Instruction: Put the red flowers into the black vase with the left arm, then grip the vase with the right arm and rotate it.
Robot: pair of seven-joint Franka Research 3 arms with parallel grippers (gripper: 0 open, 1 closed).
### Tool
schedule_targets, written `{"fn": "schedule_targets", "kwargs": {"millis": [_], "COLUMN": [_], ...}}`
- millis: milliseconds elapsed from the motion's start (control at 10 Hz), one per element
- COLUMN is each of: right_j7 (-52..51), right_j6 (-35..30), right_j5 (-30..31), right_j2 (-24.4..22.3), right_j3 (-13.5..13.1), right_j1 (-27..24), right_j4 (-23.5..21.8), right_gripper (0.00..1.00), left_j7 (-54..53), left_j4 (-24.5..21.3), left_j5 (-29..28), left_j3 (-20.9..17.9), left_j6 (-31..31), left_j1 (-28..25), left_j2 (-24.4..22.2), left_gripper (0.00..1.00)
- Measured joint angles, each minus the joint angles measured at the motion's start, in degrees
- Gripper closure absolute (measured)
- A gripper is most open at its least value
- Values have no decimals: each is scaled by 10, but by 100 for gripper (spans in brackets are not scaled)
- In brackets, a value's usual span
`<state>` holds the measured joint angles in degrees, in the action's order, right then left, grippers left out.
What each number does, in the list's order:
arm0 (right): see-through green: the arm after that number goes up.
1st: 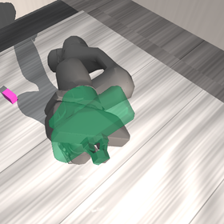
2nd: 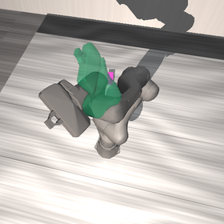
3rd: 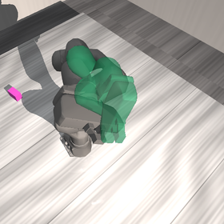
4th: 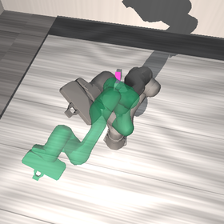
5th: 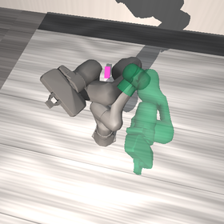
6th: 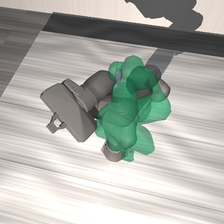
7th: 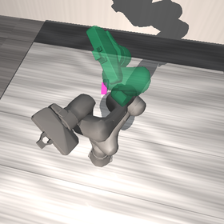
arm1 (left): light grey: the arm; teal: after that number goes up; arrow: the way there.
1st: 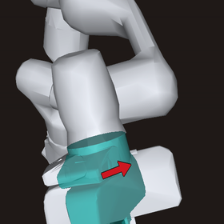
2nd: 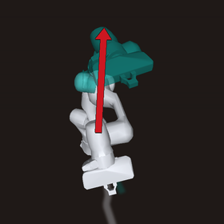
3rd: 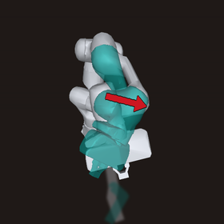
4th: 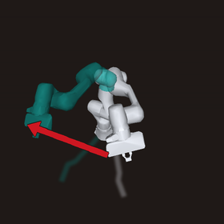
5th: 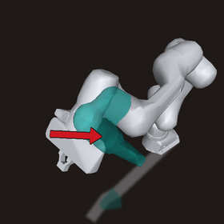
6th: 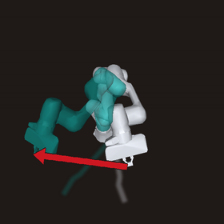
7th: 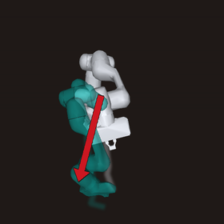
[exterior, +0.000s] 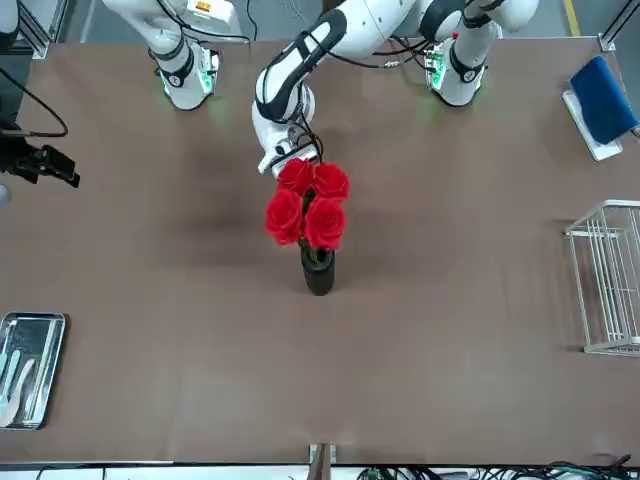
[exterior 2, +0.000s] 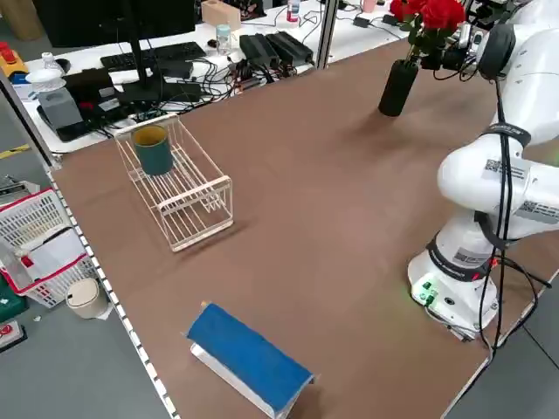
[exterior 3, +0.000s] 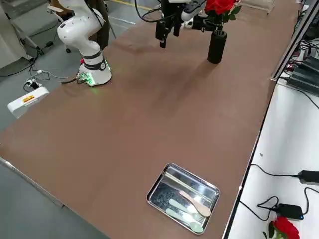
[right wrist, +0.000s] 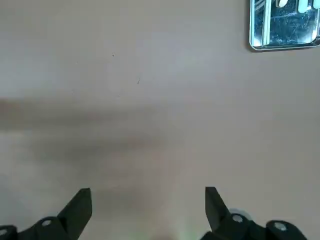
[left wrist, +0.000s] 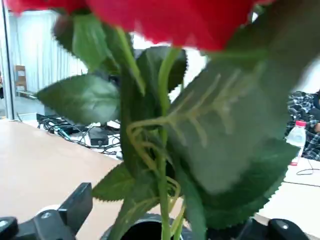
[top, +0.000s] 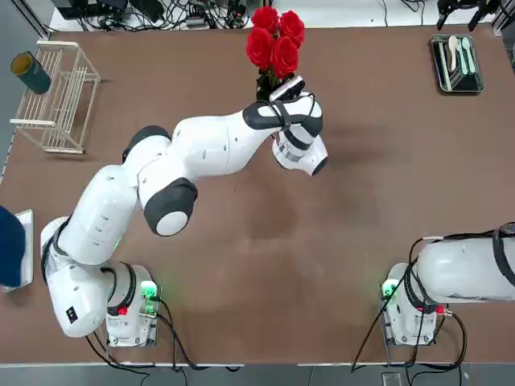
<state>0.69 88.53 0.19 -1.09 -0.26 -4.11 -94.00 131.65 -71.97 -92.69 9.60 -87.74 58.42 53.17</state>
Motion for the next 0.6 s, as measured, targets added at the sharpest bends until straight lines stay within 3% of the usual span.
{"fn": "schedule_targets", "kwargs": {"millis": [600], "right_j7": [0], "right_j6": [0], "right_j5": [0], "right_j2": [0], "right_j3": [1], "right_j1": [0], "right_j4": [0], "right_gripper": [0], "left_j7": [0], "left_j4": [-2], "left_j5": [-17], "left_j3": [-2], "left_j6": [-25], "left_j1": [-13], "left_j2": [4], "left_gripper": [0]}}
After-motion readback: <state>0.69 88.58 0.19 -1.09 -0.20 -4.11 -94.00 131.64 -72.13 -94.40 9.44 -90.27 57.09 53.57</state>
